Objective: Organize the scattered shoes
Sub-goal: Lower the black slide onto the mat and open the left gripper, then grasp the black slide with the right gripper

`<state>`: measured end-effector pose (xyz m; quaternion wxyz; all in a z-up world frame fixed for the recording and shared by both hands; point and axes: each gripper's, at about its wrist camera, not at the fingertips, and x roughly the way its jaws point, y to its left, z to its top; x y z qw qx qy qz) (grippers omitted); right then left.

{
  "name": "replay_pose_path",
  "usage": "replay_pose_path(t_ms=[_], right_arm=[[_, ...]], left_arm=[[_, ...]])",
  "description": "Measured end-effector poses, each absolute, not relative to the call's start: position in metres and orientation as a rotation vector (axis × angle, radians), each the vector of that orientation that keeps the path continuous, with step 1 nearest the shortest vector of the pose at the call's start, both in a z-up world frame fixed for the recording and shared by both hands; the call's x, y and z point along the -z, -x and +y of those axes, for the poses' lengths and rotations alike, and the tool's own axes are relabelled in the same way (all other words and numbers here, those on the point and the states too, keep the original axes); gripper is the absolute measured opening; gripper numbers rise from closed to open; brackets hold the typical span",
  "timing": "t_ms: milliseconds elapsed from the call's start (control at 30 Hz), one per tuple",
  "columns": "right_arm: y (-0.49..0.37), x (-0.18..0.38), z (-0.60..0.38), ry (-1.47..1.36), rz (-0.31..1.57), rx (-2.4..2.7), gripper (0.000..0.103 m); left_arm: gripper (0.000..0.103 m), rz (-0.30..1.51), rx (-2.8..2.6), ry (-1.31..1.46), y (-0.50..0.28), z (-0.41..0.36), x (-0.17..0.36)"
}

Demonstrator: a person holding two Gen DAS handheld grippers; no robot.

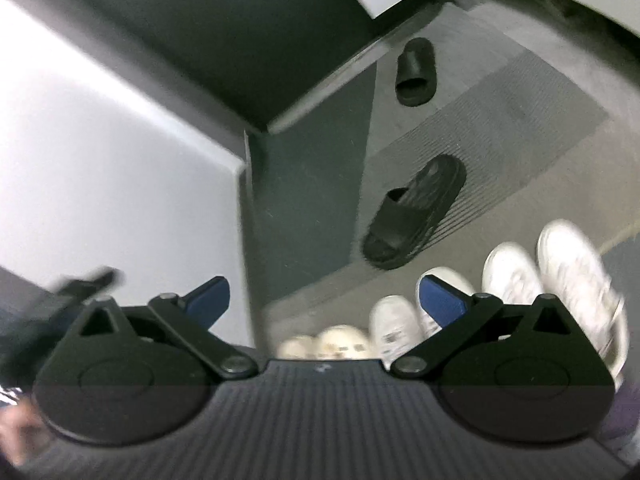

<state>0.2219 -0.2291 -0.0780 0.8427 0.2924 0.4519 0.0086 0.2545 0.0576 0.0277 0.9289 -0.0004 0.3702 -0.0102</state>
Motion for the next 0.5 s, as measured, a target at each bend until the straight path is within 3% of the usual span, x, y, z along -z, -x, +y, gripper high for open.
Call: replay_pose_path(t_ms=[167, 367, 500], right_arm=[[-0.314, 0.12, -0.2, -0.257, 1.061, -0.057, 0.103], [-0.375, 0.217, -0.192, -0.221, 1.122, -0.125, 0.098], [-0.417, 0.296, -0.19, -0.163, 1.229, -0.161, 0.078]], left_arm=[[0.103, 0.708, 0.021, -0.002, -0.211, 0.041, -0.032], [0.103, 0.676, 0.019, -0.004, -0.211, 0.046, -0.043], [0.103, 0.679, -0.043, 0.019, -0.224, 0.044, -0.036]])
